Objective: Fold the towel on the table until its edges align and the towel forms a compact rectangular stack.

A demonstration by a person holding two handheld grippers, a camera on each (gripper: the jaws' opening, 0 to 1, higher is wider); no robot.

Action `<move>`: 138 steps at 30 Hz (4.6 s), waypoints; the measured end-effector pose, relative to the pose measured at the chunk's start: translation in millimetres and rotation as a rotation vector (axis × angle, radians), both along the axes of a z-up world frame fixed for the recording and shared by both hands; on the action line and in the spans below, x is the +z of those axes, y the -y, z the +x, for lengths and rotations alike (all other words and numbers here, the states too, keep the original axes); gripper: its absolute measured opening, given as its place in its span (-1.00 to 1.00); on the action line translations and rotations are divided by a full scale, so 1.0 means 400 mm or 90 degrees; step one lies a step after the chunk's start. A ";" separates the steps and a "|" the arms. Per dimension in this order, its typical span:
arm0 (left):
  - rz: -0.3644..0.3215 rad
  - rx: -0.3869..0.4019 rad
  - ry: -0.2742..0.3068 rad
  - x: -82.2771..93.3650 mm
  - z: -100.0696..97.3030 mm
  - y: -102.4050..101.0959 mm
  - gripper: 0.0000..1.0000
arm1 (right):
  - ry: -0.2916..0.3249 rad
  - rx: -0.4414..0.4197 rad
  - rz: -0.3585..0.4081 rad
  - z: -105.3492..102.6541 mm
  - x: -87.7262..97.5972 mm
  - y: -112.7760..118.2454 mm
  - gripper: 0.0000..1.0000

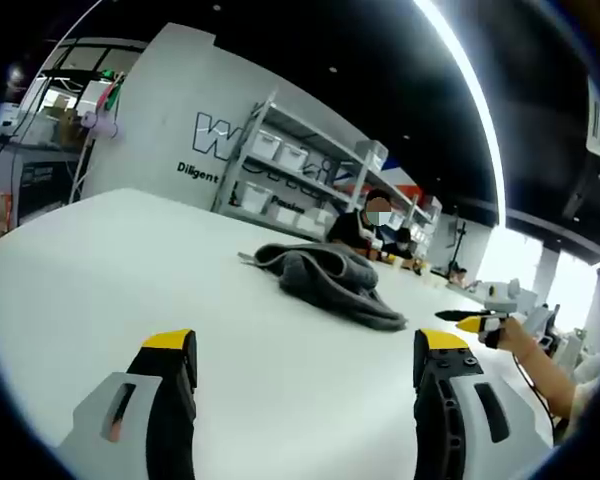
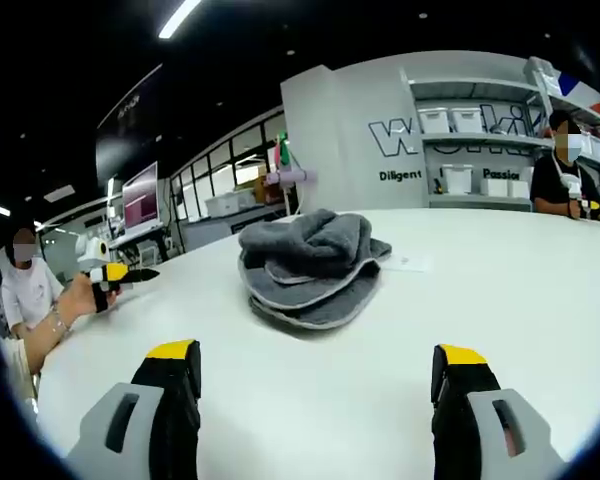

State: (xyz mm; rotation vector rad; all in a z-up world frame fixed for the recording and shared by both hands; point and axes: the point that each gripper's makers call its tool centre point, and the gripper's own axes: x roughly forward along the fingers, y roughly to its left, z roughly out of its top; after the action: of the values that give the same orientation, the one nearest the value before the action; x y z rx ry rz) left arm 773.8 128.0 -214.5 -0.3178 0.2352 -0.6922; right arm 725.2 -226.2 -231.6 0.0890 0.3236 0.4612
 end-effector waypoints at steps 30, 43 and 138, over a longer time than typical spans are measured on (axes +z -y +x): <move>-0.005 -0.004 -0.002 0.001 -0.004 0.001 0.72 | -0.006 0.000 -0.004 -0.002 -0.004 0.001 0.93; -0.002 -0.009 -0.005 -0.002 -0.008 0.007 0.72 | -0.013 0.007 -0.021 0.000 -0.016 -0.004 0.87; 0.005 -0.043 -0.002 0.008 -0.027 0.037 0.69 | 0.175 0.047 -0.295 0.153 -0.059 -0.121 -0.73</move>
State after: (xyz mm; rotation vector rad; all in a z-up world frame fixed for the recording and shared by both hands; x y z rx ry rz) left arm 762.8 113.3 -211.1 -0.3044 0.2526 -0.7567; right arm 786.3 -177.8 -255.2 -0.4362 0.1570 0.4542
